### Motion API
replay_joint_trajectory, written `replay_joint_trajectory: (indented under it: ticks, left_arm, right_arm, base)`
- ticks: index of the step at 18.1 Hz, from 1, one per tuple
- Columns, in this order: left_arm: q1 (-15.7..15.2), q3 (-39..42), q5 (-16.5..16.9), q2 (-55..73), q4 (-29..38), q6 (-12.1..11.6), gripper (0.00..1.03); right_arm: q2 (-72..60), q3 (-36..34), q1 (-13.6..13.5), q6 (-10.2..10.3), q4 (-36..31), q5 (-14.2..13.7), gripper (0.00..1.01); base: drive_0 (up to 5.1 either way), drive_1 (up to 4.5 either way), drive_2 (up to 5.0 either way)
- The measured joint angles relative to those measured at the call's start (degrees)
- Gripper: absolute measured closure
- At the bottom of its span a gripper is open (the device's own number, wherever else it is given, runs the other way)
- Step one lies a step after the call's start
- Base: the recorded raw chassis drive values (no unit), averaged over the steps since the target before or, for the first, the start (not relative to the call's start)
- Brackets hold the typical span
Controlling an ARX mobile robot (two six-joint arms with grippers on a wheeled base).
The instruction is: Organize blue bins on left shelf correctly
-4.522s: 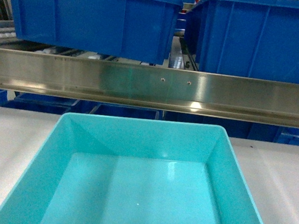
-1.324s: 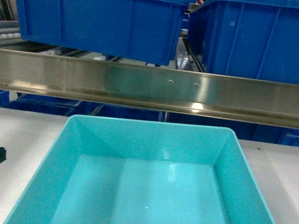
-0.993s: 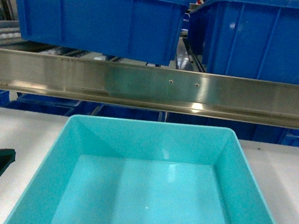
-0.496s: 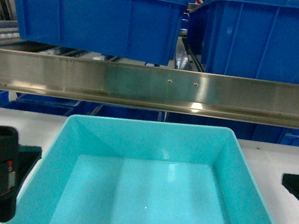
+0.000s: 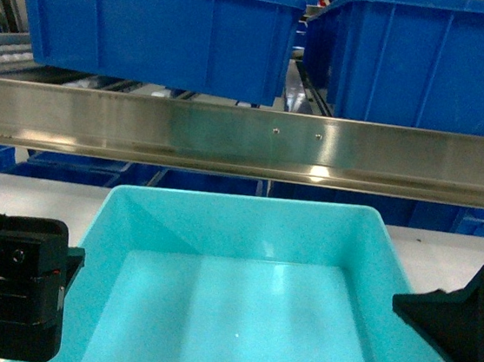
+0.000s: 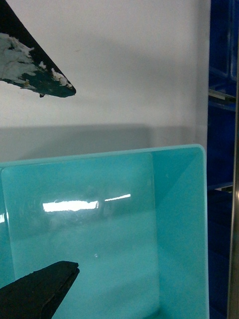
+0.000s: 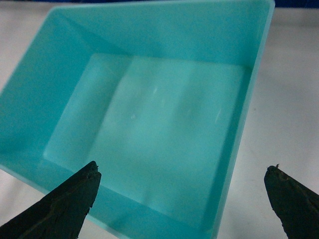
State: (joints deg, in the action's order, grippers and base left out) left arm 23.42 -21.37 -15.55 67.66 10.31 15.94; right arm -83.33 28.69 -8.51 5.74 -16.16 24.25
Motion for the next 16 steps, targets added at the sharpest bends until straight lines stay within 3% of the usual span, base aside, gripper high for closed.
replay_joint_trajectory:
  ticks: [6,8,9,16]
  left_arm:
    - [0.4,0.6,-1.4,0.8,0.7,1.5,0.05]
    - [0.8,0.6,-0.5,2.2,2.7,2.1,0.05]
    - [0.3,0.6,1.1,3.4,4.0,2.1,0.05]
    - [-2.3,0.6,3.1,4.0,6.6,1.1,0.05]
  right_arm:
    - [-7.4,1.0,-2.2,-4.7,0.2,-1.9,0.03]
    - [-9.7,1.9,-1.5,-8.3,-0.3,-4.2,0.03]
    - [-10.6,3.2,-1.4,-9.1,-0.5,-5.5,0.03]
    - [-9.9,3.6,-2.1,-10.6,-1.2,-5.7,0.03]
  base:
    - [0.0,0.0,0.0]
    - [0.0,0.0,0.0]
    - [0.0,0.0,0.0]
    - [0.0,0.0,0.0]
